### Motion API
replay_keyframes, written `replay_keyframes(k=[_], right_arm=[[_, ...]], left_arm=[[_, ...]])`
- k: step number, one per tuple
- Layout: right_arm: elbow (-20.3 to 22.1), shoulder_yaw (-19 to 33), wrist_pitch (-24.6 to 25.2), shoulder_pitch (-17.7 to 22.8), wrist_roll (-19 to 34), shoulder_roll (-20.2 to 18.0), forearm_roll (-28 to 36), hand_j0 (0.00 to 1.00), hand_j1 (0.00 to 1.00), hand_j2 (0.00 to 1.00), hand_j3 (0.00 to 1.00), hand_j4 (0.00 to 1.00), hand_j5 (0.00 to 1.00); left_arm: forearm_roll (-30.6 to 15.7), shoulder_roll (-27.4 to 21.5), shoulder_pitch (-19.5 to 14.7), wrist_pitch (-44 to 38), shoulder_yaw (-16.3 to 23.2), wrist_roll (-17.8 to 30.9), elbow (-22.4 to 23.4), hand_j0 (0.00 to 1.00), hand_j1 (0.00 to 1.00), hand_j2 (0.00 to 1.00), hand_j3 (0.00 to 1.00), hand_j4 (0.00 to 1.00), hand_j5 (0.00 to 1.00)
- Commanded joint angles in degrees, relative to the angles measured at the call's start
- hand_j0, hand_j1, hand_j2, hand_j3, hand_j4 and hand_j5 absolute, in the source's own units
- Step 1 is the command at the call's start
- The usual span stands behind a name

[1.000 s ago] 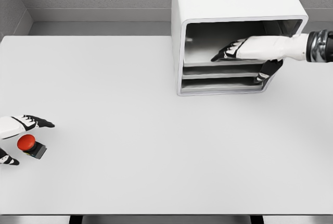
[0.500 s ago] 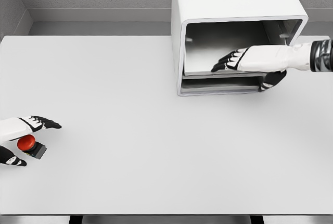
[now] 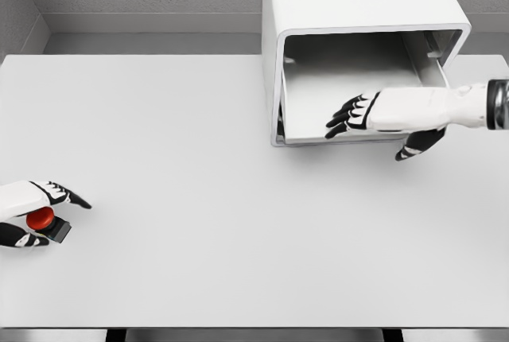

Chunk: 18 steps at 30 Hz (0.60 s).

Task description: Slide open multi-storey tabletop storage cabinets and put open load switch and slide close multi-storey tabletop storage cabinets

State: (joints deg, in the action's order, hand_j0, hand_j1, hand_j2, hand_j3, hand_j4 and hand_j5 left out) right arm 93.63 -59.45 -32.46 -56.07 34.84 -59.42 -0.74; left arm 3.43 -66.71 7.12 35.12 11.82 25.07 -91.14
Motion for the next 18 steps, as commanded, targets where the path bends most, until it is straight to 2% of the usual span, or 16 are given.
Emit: replay_keyframes(k=[1, 5, 7, 10, 15, 18], right_arm=[[1.2, -1.02, -2.52, 0.09, 0.16, -0.78, -1.72, 1.0, 1.0, 1.0, 1.0, 1.0, 1.0], [1.82, -0.84, -2.54, 0.09, 0.16, -2.8, -1.02, 1.0, 1.0, 1.0, 1.0, 1.0, 1.0], [2.08, -0.84, -2.54, 0.09, 0.16, -2.8, -1.02, 1.0, 1.0, 1.0, 1.0, 1.0, 1.0], [2.26, -0.76, -2.54, 0.0, 0.16, -3.07, -0.93, 1.0, 1.0, 1.0, 1.0, 1.0, 1.0], [2.52, -0.58, -2.54, -0.18, 0.16, -3.95, 1.27, 1.0, 1.0, 1.0, 1.0, 1.0, 1.0], [2.61, -0.67, -2.54, -0.09, 0.16, -3.95, 1.36, 1.0, 1.0, 1.0, 1.0, 1.0, 1.0]], left_arm=[[-0.36, -0.08, 0.0, -0.12, 0.22, -0.02, 0.35, 0.63, 0.63, 0.63, 0.63, 0.63, 0.63], [0.26, -0.08, 0.0, -0.12, 0.22, -0.02, 1.84, 0.59, 0.59, 0.59, 0.59, 0.59, 0.59], [0.61, -0.08, -0.09, -0.12, 1.01, -0.02, 2.11, 0.47, 0.47, 0.47, 0.47, 0.47, 0.47], [0.61, -0.08, -0.09, -0.12, 1.01, 0.16, 2.11, 0.38, 0.38, 0.38, 0.38, 0.38, 0.38], [0.35, -0.17, -0.09, -0.12, 1.01, 0.16, 1.84, 0.3, 0.3, 0.3, 0.3, 0.3, 0.3], [0.0, -0.61, -0.35, -0.12, 0.57, 0.07, -0.61, 0.3, 0.3, 0.3, 0.3, 0.3, 0.3]])
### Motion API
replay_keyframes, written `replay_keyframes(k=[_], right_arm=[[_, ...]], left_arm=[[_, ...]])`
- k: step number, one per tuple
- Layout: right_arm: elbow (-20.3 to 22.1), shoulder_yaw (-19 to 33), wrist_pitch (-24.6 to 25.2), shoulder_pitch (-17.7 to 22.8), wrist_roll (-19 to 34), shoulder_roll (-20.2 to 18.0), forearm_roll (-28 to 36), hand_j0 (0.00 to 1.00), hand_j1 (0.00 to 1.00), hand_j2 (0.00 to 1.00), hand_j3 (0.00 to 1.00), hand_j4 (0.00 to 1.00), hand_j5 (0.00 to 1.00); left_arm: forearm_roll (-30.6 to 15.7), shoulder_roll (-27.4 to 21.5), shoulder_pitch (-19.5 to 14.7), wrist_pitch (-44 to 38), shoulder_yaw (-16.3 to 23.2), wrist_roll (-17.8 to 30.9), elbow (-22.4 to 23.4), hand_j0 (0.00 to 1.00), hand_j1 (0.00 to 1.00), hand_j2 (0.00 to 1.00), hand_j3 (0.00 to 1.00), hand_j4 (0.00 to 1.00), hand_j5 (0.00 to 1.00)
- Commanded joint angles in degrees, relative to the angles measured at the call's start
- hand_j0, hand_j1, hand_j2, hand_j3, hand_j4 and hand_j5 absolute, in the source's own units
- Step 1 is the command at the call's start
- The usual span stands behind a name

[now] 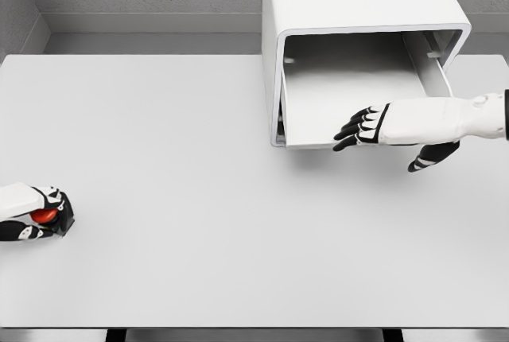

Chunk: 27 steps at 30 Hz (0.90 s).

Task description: Slide open multi-storey tabletop storage cabinets and put open load switch and slide close multi-storey tabletop storage cabinets

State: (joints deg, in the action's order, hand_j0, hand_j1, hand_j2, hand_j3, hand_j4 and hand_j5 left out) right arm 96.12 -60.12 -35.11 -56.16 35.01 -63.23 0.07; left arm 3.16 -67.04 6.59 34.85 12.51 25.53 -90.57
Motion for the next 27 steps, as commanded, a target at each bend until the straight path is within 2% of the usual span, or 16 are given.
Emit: replay_keyframes(k=[1, 4, 7, 11, 14, 21, 27], right_arm=[[0.12, -0.08, 0.11, 0.0, -0.01, -0.14, 0.54, 1.0, 1.0, 1.0, 1.0, 1.0, 1.0], [0.12, 0.0, 0.11, 0.0, -0.01, -0.23, 0.72, 1.0, 1.0, 1.0, 1.0, 1.0, 1.0], [-0.06, 0.27, 0.11, -0.09, -0.01, -0.76, 5.64, 1.0, 1.0, 1.0, 1.0, 1.0, 1.0], [-0.32, 0.35, 0.11, -0.35, -0.01, -0.85, 7.93, 1.0, 1.0, 1.0, 1.0, 1.0, 1.0], [-0.67, 0.0, 0.11, -0.09, -0.01, -0.14, 7.58, 1.0, 1.0, 1.0, 1.0, 1.0, 1.0], [-1.81, -0.09, 9.01, 0.0, -0.01, 0.74, 3.71, 1.0, 1.0, 1.0, 1.0, 1.0, 1.0], [-1.82, -0.35, 9.89, 0.17, -0.01, 1.26, 1.42, 1.0, 1.0, 1.0, 1.0, 1.0, 1.0]], left_arm=[[0.09, -0.54, -0.09, 0.15, -0.2, -0.31, -3.29, 0.3, 0.3, 0.3, 0.3, 0.3, 0.3], [-0.79, -0.02, -0.53, 0.15, -0.46, -0.4, -7.78, 0.3, 0.3, 0.3, 0.3, 0.3, 0.3], [-1.58, 0.07, -0.62, 0.15, -0.64, -0.4, -9.27, 0.3, 0.3, 0.3, 0.3, 0.3, 0.3], [-1.84, 0.16, -1.85, 0.15, -0.81, -0.31, -10.33, 0.3, 0.3, 0.3, 0.3, 0.3, 0.3], [-2.72, 0.16, -3.69, 0.15, -0.81, -0.31, -10.42, 0.3, 0.3, 0.3, 0.3, 0.3, 0.3], [-3.77, 0.25, -6.15, 0.15, -0.82, -0.31, -10.42, 0.3, 0.3, 0.3, 0.3, 0.3, 0.3], [-4.48, 0.25, -9.05, 0.15, -0.73, -0.4, -10.5, 0.3, 0.3, 0.3, 0.3, 0.3, 0.3]])
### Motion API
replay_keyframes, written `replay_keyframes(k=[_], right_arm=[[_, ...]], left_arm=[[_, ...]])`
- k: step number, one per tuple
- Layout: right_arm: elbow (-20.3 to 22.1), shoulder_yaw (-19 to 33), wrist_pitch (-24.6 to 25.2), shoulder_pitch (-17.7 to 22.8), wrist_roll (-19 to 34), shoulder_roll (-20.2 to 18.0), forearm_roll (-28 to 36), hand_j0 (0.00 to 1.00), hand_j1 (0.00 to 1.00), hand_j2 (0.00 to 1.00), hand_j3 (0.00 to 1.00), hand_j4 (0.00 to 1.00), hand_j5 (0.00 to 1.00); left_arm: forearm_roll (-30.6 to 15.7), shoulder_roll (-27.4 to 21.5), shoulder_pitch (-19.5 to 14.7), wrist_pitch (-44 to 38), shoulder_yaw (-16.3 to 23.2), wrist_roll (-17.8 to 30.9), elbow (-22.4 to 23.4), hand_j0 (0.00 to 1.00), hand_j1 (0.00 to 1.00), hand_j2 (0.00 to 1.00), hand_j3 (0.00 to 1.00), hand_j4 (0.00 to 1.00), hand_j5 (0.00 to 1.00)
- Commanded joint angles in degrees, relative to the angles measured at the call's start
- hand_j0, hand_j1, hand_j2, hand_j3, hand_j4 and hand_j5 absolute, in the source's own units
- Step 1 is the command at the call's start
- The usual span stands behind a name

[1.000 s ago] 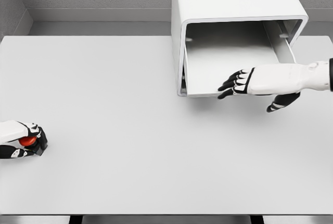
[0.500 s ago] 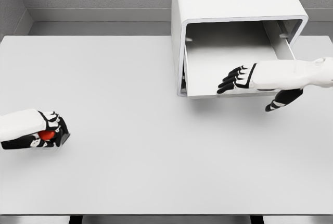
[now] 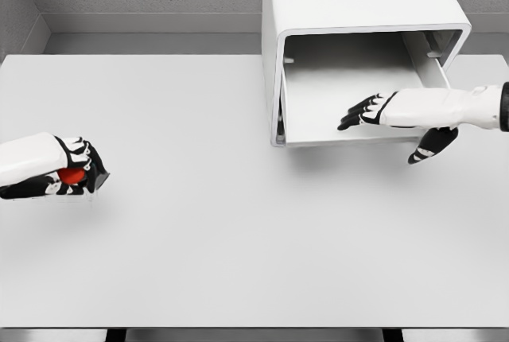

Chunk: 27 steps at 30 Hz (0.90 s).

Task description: Slide open multi-storey tabletop storage cabinets and put open load switch and slide close multi-storey tabletop storage cabinets

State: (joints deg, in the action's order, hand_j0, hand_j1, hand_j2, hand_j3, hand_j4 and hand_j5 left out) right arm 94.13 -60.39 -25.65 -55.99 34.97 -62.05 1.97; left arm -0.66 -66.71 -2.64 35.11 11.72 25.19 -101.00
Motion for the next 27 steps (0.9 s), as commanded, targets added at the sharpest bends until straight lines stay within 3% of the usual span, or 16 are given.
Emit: replay_keyframes(k=[1, 6, 14, 27], right_arm=[[0.36, -0.08, 0.25, 0.0, 0.03, 0.09, -0.56, 1.0, 1.0, 1.0, 1.0, 1.0, 1.0], [1.67, -0.43, -1.59, -0.09, 0.03, -0.09, -0.92, 1.0, 1.0, 1.0, 1.0, 1.0, 1.0], [2.03, -0.43, -9.33, -0.18, 0.03, -0.88, -0.92, 1.0, 1.0, 1.0, 1.0, 1.0, 1.0], [2.2, -0.7, -9.35, 0.97, 0.03, -4.04, -0.65, 1.0, 1.0, 1.0, 1.0, 1.0, 1.0]], left_arm=[[-0.66, 0.0, 0.0, -0.11, -0.03, 0.04, -0.08, 0.3, 0.3, 0.3, 0.3, 0.3, 0.3], [-1.1, 0.09, -2.55, -0.11, 0.05, -0.05, -0.08, 0.3, 0.3, 0.3, 0.3, 0.3, 0.3], [-1.01, 3.96, -4.84, -0.11, 0.14, -0.14, -0.08, 0.3, 0.3, 0.3, 0.3, 0.3, 0.3], [-0.57, 8.35, -7.56, -0.11, 0.76, -0.05, 0.01, 0.31, 0.31, 0.31, 0.31, 0.31, 0.31]])
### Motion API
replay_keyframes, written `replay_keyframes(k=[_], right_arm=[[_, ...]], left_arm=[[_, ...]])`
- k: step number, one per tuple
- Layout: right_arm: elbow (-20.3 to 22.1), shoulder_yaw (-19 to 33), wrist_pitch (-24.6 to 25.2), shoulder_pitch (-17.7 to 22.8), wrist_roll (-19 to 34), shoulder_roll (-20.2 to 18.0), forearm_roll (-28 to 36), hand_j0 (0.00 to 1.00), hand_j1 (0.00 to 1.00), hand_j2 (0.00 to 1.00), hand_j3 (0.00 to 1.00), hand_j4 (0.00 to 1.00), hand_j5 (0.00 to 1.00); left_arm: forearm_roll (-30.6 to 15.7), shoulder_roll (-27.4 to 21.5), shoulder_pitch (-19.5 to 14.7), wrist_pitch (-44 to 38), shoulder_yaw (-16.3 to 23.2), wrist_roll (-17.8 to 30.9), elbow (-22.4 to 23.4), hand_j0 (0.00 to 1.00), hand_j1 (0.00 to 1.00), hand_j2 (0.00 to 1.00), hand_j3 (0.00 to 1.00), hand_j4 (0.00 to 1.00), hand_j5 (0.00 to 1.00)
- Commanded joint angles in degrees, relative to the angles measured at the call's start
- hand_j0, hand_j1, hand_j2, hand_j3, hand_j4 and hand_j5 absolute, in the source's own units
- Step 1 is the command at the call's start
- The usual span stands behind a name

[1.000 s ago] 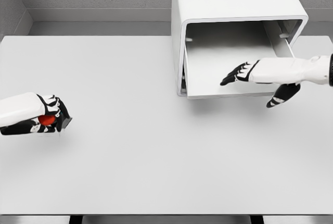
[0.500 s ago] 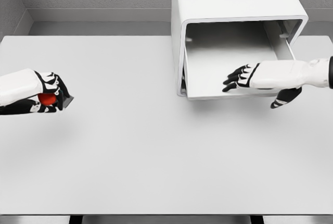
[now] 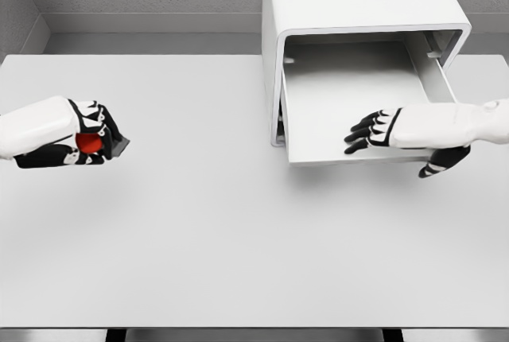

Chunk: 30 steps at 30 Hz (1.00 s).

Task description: Slide open multi-storey tabletop storage cabinets and put open load switch and slide close multi-storey tabletop storage cabinets

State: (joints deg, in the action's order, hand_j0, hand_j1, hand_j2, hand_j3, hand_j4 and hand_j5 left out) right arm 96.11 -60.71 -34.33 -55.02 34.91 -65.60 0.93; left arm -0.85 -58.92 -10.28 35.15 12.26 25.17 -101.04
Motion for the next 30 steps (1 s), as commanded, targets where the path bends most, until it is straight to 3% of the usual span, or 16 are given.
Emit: replay_keyframes(k=[1, 12, 24, 27, 30], right_arm=[[0.22, -0.38, -0.67, 0.0, 0.09, -0.67, 0.39, 1.0, 1.0, 1.0, 1.0, 1.0, 1.0], [0.3, -0.29, -0.67, -0.09, 0.09, -2.6, 2.24, 1.0, 1.0, 1.0, 1.0, 1.0, 1.0], [0.66, -0.38, -0.67, -0.09, 0.09, -2.07, 2.15, 1.0, 1.0, 1.0, 1.0, 1.0, 1.0], [0.66, -0.46, -0.67, -0.09, 0.09, -2.07, 2.15, 1.0, 1.0, 1.0, 1.0, 1.0, 1.0], [0.74, -0.46, -0.67, -0.09, 0.09, -2.16, 2.15, 1.0, 1.0, 1.0, 1.0, 1.0, 1.0]], left_arm=[[-0.29, 0.99, 0.0, -0.15, 0.22, 0.05, -0.03, 0.31, 0.31, 0.31, 0.31, 0.31, 0.31], [2.0, 6.27, -1.67, -0.15, 0.48, 0.41, 0.05, 0.31, 0.31, 0.31, 0.31, 0.31, 0.31], [4.02, 9.7, -4.75, -0.15, 0.66, 0.23, -0.03, 0.31, 0.31, 0.31, 0.31, 0.31, 0.31], [4.63, 10.31, -7.21, -0.15, 3.73, 0.23, 0.05, 0.31, 0.31, 0.31, 0.31, 0.31, 0.31], [4.98, 11.81, -8.0, -0.15, 3.82, 0.23, 0.05, 0.31, 0.31, 0.31, 0.31, 0.31, 0.31]])
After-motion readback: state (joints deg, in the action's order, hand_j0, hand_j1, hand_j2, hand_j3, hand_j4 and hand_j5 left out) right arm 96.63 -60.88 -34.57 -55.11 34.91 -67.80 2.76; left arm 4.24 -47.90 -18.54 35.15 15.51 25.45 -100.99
